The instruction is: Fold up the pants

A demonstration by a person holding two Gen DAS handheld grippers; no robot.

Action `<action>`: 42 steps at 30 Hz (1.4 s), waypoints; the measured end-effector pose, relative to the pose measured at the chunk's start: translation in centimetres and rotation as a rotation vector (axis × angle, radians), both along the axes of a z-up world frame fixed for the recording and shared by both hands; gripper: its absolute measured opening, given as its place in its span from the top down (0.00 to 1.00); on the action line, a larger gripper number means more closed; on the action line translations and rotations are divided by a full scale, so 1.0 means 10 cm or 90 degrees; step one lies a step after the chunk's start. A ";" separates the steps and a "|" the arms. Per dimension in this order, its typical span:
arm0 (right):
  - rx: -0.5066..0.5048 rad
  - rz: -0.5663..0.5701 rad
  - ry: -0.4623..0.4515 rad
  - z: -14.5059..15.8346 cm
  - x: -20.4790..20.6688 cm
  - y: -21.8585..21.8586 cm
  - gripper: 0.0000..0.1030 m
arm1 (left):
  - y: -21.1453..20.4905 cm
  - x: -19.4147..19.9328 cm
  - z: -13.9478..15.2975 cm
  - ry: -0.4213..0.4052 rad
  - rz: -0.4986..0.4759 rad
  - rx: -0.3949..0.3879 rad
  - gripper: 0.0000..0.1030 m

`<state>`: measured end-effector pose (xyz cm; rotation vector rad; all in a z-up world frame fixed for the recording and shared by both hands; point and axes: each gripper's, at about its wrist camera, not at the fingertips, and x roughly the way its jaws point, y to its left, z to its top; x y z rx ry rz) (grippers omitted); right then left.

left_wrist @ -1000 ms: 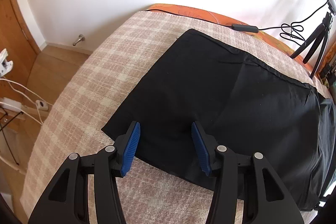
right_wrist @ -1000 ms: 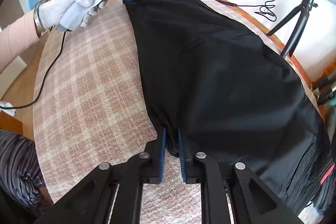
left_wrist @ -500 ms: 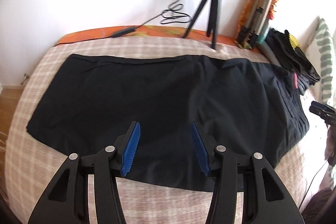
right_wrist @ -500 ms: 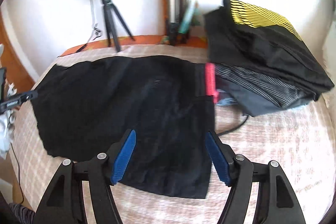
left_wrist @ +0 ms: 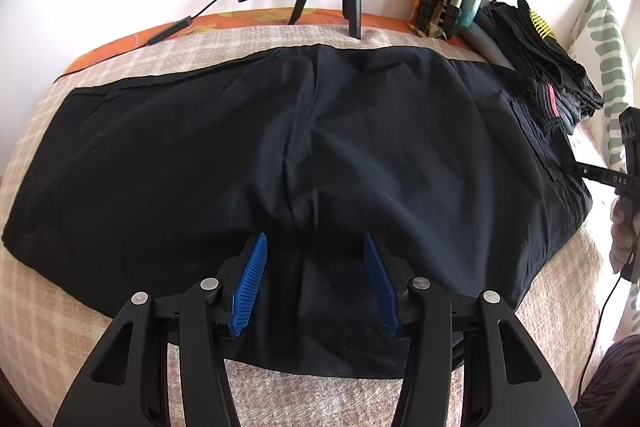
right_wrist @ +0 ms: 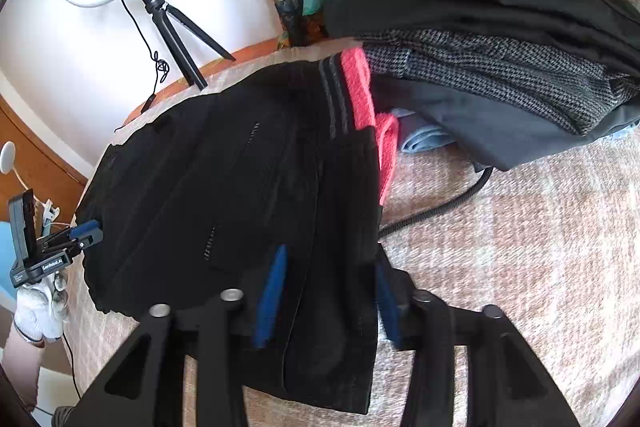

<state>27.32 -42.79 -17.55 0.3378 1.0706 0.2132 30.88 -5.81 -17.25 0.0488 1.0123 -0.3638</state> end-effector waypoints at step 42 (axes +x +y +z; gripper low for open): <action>-0.104 0.122 -0.182 1.12 -0.57 1.25 0.19 | 2.92 0.22 -0.33 0.012 0.529 -0.358 0.42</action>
